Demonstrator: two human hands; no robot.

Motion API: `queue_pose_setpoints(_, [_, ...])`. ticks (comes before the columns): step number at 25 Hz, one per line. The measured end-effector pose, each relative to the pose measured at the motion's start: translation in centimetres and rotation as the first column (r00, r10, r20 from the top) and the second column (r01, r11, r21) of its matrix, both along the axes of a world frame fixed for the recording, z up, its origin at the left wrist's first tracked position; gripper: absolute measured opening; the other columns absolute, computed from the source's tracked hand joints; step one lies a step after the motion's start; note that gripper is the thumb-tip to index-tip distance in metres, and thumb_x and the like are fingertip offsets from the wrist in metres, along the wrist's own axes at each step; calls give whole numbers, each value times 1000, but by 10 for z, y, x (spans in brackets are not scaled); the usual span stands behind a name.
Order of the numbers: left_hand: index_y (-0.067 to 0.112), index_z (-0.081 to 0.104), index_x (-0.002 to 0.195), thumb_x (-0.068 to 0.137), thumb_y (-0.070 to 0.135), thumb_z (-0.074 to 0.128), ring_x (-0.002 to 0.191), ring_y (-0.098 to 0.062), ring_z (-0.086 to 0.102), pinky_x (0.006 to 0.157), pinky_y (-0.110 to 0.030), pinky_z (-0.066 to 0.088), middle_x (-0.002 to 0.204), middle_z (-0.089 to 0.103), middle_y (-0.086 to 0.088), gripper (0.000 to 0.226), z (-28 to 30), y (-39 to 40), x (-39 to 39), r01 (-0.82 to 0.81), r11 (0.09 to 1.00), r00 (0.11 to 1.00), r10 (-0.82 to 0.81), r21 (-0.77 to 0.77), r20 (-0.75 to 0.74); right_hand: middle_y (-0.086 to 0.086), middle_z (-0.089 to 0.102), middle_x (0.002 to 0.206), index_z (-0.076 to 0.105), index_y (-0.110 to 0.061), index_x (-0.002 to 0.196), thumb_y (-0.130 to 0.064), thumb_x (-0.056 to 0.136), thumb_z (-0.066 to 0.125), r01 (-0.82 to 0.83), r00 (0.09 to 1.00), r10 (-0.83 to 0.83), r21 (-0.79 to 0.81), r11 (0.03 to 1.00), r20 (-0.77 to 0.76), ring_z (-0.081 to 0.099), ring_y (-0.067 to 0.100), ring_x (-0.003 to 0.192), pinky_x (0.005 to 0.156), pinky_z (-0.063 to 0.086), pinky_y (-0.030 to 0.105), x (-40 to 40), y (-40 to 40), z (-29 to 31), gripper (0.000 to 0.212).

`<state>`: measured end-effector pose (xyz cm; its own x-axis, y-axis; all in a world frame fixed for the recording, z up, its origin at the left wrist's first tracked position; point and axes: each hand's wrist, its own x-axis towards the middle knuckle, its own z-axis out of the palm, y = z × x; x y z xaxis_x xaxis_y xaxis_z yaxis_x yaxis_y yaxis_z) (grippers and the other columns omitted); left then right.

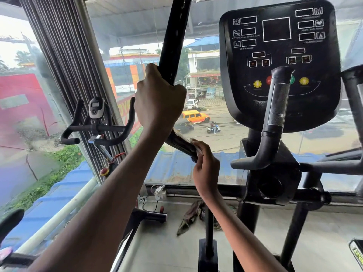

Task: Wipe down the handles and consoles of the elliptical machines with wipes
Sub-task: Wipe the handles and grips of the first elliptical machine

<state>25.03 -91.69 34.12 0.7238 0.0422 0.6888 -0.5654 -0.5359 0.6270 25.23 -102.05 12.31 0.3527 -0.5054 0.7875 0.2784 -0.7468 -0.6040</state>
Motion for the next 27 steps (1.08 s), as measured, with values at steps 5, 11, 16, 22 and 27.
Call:
queue_pose_setpoints(5, [17, 52, 104, 72, 21, 57, 77, -29, 55, 63, -33, 40, 85, 57, 1, 33, 1, -1, -2, -6, 1000, 1000, 6, -10, -7, 6, 74, 97, 66, -17, 109, 9, 82, 56, 10, 982, 8, 92, 996, -189, 71, 28, 91, 75, 58, 42, 23, -33, -2, 38])
queue_pose_setpoints(11, [16, 53, 103, 72, 21, 57, 76, -31, 54, 62, -32, 38, 81, 55, 2, 31, 0, -1, -2, -26, 1000, 1000, 26, -10, 0, 4, 72, 101, 70, -13, 117, 15, 83, 60, 148, 989, -149, 50, 988, 9, 61, 19, 104, 87, 52, 26, 11, -5, -24, 45])
queue_pose_setpoints(16, [15, 53, 101, 71, 21, 58, 77, -31, 59, 60, -32, 42, 85, 62, -2, 30, -1, -2, 1, -14, 1000, 1000, 14, -18, 15, 4, 76, 96, 72, -13, 114, 13, 82, 67, 220, 974, -208, 172, 960, -84, 66, 26, 95, 81, 54, 30, 28, -23, -31, 41])
queue_pose_setpoints(22, [15, 55, 101, 71, 21, 59, 75, -29, 54, 60, -31, 38, 82, 58, 0, 31, -1, -3, 1, -35, 999, 999, 36, -28, 16, 2, 75, 108, 74, -14, 117, -2, 92, 65, 164, 985, -170, 194, 967, 11, 68, 18, 103, 88, 54, 30, 28, -12, -51, 29])
queue_pose_setpoints(27, [16, 54, 100, 70, 22, 59, 73, -26, 54, 60, -32, 40, 81, 57, 3, 31, -2, -2, 3, -26, 999, 1000, 26, -42, 15, 5, 78, 101, 78, -16, 109, 2, 88, 68, 223, 972, -234, 378, 899, -16, 73, 22, 91, 78, 55, 27, 31, 0, -24, 29])
